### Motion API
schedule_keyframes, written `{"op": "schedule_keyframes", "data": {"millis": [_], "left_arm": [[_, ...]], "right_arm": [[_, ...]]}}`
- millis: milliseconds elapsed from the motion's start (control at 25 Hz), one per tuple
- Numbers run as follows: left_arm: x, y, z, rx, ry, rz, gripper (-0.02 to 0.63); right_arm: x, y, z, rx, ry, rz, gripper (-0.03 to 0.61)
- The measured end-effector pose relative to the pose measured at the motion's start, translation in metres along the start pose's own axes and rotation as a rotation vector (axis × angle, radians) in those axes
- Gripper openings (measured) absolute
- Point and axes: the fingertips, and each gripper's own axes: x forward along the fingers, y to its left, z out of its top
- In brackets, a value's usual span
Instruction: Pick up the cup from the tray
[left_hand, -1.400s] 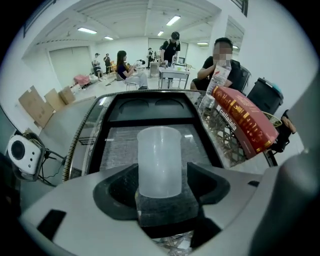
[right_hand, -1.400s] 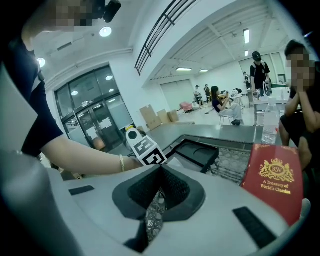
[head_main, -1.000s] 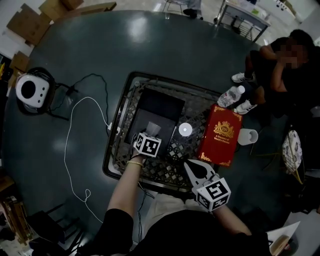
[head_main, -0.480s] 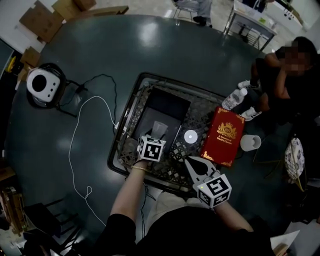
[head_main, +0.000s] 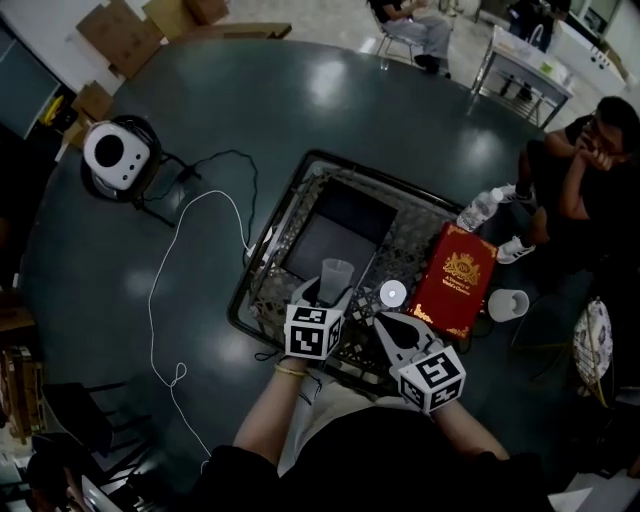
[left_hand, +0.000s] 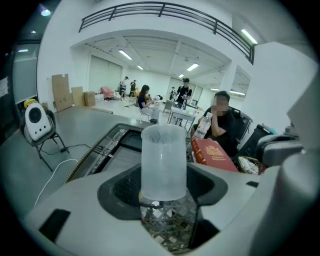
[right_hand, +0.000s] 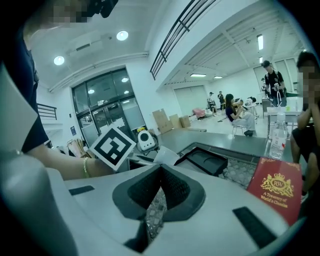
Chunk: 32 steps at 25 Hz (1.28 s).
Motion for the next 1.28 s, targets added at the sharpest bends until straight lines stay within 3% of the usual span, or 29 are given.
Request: {"op": "schedule_keyframes", "data": {"millis": [320,720,1280], "left_arm": [[-0.053,-0.037,-0.005,-0.067,-0.104,-0.019,0.273],[-0.103,-0.048,-0.013,-0.135,-0.183,0.003,0.273],[-0.123,-0.056,-0.01,-0.127,-0.23,0.009,0.273]], "right_arm": [[-0.012,0.008,0.0,-0.029,-0.009,0.026,0.012],[-0.025,0.018,-0.007,-0.06,-0.006,0.041,0.011],[-0.028,0.029,-0.004,-0.108,-0.021,0.049,0.011]]}}
